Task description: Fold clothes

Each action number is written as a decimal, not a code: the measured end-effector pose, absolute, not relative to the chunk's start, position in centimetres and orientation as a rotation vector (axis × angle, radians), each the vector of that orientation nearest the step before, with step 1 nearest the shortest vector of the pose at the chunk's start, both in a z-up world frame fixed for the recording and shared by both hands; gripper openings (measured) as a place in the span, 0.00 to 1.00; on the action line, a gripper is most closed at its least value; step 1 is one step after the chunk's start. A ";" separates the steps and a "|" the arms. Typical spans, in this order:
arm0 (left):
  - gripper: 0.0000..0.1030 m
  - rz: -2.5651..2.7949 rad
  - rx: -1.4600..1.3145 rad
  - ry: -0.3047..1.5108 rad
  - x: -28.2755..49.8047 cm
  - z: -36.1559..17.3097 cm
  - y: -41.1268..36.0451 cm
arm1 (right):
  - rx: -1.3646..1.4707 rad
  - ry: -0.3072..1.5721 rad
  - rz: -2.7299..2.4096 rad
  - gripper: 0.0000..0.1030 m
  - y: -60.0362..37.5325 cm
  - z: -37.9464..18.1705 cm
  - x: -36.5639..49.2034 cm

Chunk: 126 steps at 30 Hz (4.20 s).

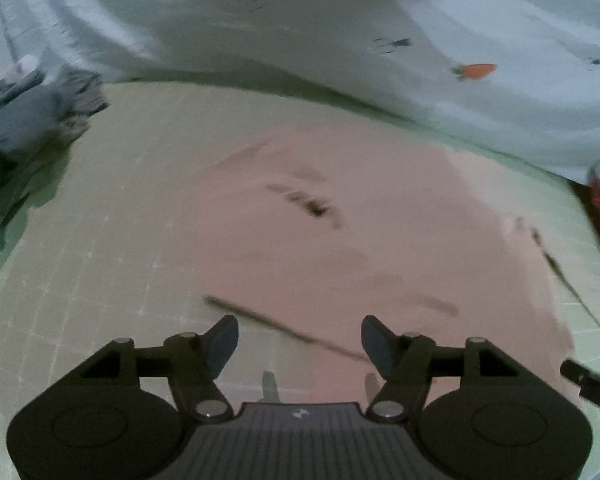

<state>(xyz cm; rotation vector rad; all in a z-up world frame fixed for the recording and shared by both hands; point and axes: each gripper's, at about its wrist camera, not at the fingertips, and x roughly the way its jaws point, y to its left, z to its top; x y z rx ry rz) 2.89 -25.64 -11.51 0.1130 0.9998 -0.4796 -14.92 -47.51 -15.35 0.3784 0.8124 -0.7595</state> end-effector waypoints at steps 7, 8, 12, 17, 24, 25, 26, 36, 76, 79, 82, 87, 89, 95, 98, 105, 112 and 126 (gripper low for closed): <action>0.73 -0.445 0.148 1.051 4.7 -12.6 -24.1 | 0.359 0.843 -0.515 0.77 -43.4 -16.2 -7.2; 0.73 -0.452 0.152 1.054 5.0 -12.8 -24.2 | 0.367 0.851 -0.490 0.73 -42.9 -16.5 -6.2; 0.73 -0.477 0.176 1.065 5.4 -13.1 -24.3 | 0.374 0.897 -0.431 0.67 -41.2 -17.9 -3.5; 0.73 -0.492 0.199 1.093 6.1 -14.2 -25.2 | 0.314 0.935 -0.401 0.48 -39.7 -19.0 -2.4; 0.74 -0.485 0.215 1.112 7.0 -14.8 -27.0 | 0.307 0.881 -0.311 0.02 -40.9 -18.1 -3.5; 0.74 -0.482 0.211 1.101 7.3 -14.5 -27.3 | 0.299 0.867 -0.307 0.02 -41.1 -17.8 -3.5; 0.74 -0.479 0.205 1.088 7.5 -14.2 -27.6 | 0.286 0.850 -0.309 0.02 -41.4 -17.3 -3.5; 0.74 -0.427 0.163 0.962 10.4 -11.3 -29.7 | 0.320 0.564 -0.574 0.02 -55.6 -10.8 -5.3; 0.85 -0.541 0.212 1.054 0.2 -14.9 -15.5 | 0.250 0.803 -0.542 0.98 -30.1 -16.6 -10.2; 0.85 -0.548 0.229 1.055 -0.4 -14.9 -14.3 | 0.223 0.809 -0.518 0.94 -28.3 -16.5 -9.4; 0.85 -0.538 0.237 1.060 -0.5 -15.1 -13.3 | 0.214 0.835 -0.499 0.91 -26.9 -16.9 -8.5; 0.85 -0.525 0.237 1.060 -0.5 -15.2 -12.2 | 0.228 0.876 -0.444 0.78 -25.8 -18.0 -7.7; 0.85 -0.517 0.234 1.057 -0.4 -15.1 -11.8 | 0.216 0.893 -0.435 0.74 -25.5 -18.3 -7.2; 0.86 -0.503 0.217 1.050 -0.2 -14.9 -12.0 | 0.219 0.912 -0.425 0.26 -26.3 -18.8 -7.2; 0.86 -0.506 0.215 1.049 -0.3 -14.8 -12.5 | 0.269 0.874 -0.409 0.05 -27.7 -18.2 -8.4; 0.86 -0.559 0.234 1.035 -1.3 -14.3 -15.9 | 0.371 0.715 -0.508 0.04 -32.6 -14.2 -14.1; 0.86 -0.604 0.270 1.053 -3.1 -14.6 -20.2 | 0.570 0.802 -0.693 0.05 -39.7 -16.7 -19.4; 0.86 -0.550 0.273 1.055 -4.0 -13.9 -28.0 | 0.537 0.820 -0.693 0.63 -47.5 -16.1 -21.2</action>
